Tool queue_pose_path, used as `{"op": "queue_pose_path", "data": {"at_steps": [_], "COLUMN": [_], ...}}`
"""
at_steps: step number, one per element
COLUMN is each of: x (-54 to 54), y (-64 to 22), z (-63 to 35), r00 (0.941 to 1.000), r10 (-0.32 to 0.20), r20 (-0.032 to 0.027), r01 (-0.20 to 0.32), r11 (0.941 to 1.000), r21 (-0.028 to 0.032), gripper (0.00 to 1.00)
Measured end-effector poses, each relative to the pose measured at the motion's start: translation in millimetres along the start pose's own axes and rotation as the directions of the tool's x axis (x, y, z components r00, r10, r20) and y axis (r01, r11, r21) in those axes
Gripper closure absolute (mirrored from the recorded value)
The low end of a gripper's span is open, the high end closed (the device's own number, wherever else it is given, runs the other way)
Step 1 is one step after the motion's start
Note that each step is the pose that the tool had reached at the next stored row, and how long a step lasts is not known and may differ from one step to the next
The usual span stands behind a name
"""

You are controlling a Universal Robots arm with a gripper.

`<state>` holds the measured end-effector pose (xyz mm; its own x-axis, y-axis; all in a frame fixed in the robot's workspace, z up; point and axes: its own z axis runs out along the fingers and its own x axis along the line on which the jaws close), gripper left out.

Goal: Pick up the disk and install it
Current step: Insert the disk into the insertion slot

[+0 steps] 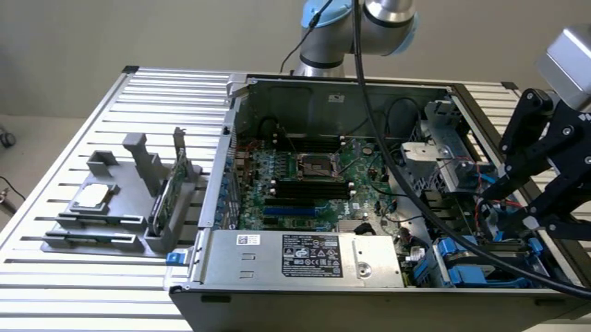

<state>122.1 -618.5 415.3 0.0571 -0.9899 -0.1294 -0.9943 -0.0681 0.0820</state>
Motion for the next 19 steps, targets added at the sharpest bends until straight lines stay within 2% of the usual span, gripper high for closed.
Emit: {"op": "queue_pose_path", "data": {"at_steps": [3, 8, 12, 13, 14, 15, 17, 18, 19], "x": [0.2, 0.9, 1.6, 1.8, 2.0, 2.2, 2.6, 2.8, 3.0], "y": [-0.7, -4.4, -7.0, -7.7, -8.3, -9.1, -10.5, -11.2, -11.9], "z": [0.1, 3.1, 7.0, 8.1, 9.2, 10.6, 13.0, 14.4, 15.7], "r00": [1.0000, 0.9998, 0.9993, 0.9992, 0.9990, 0.9988, 0.9985, 0.9982, 0.9979], "r10": [-0.005, -0.021, -0.036, -0.040, -0.044, -0.048, -0.055, -0.059, -0.064], "r20": [-0.0006, -0.0030, -0.0047, -0.0052, -0.0057, -0.0061, -0.0069, -0.0072, -0.0077], "r01": [0.005, 0.021, 0.036, 0.040, 0.044, 0.048, 0.055, 0.060, 0.064], "r11": [1.0000, 0.9997, 0.9991, 0.9990, 0.9988, 0.9986, 0.9982, 0.9979, 0.9976], "r21": [0.0018, 0.0146, 0.0201, 0.0210, 0.0217, 0.0225, 0.0238, 0.0242, 0.0246], "gripper": [0.60, 0.60, 0.60, 0.62, 0.69, 0.69, 0.81, 0.81, 0.87]}}
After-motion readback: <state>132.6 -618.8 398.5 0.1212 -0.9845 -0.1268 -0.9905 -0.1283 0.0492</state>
